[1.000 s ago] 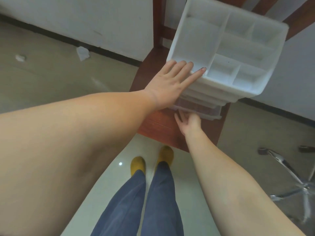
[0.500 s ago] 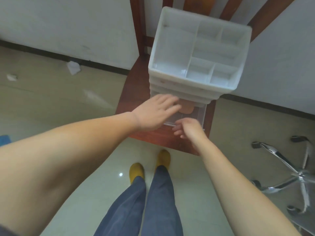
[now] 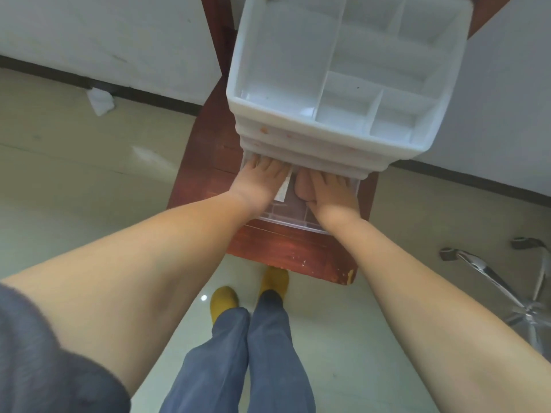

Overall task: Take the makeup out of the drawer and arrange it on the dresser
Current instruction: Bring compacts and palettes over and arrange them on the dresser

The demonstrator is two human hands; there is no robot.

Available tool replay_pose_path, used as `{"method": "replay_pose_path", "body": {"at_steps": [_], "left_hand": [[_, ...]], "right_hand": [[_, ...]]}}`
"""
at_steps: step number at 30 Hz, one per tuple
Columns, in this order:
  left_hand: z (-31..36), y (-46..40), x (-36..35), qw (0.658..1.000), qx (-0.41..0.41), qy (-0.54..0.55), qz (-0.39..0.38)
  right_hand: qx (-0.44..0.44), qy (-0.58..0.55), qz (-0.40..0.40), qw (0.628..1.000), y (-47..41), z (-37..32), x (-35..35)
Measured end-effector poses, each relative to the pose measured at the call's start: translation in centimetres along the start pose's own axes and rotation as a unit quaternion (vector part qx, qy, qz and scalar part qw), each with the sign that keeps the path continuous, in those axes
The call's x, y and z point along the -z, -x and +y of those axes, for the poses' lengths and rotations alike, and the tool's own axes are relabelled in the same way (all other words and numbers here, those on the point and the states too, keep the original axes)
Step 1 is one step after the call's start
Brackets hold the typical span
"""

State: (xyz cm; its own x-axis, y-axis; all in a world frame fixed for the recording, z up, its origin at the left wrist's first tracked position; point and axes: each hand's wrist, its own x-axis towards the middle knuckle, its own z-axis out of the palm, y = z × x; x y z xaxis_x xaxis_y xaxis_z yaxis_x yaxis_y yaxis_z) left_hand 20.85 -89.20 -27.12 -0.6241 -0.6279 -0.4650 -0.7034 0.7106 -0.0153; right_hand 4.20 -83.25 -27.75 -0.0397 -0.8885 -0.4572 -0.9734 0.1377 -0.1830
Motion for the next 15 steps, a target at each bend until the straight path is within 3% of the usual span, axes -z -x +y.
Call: {"method": "replay_pose_path", "body": {"at_steps": [5,9,10,13,15], "left_hand": [[-0.1,1.6,2.2,0.998,0.017,0.051,-0.043],[-0.4,4.1,4.8,0.989,0.027,0.143,-0.034],[-0.6,4.8,5.4,0.98,0.033,0.18,-0.073],[-0.6,6.8,6.3,0.926,0.02,0.231,-0.297],[-0.2,7.9,5.3,0.9,0.024,0.228,-0.372]], "right_hand": [[0.023,-0.068,-0.032,0.997,1.8,0.3,1.7],[0.012,-0.177,-0.013,0.984,5.3,-0.2,4.3],[0.01,-0.198,-0.019,0.98,6.4,-0.3,4.9],[0.004,-0.23,-0.1,0.968,9.8,-0.8,5.2],[-0.004,-0.233,-0.183,0.955,11.0,-1.1,4.1]]}}
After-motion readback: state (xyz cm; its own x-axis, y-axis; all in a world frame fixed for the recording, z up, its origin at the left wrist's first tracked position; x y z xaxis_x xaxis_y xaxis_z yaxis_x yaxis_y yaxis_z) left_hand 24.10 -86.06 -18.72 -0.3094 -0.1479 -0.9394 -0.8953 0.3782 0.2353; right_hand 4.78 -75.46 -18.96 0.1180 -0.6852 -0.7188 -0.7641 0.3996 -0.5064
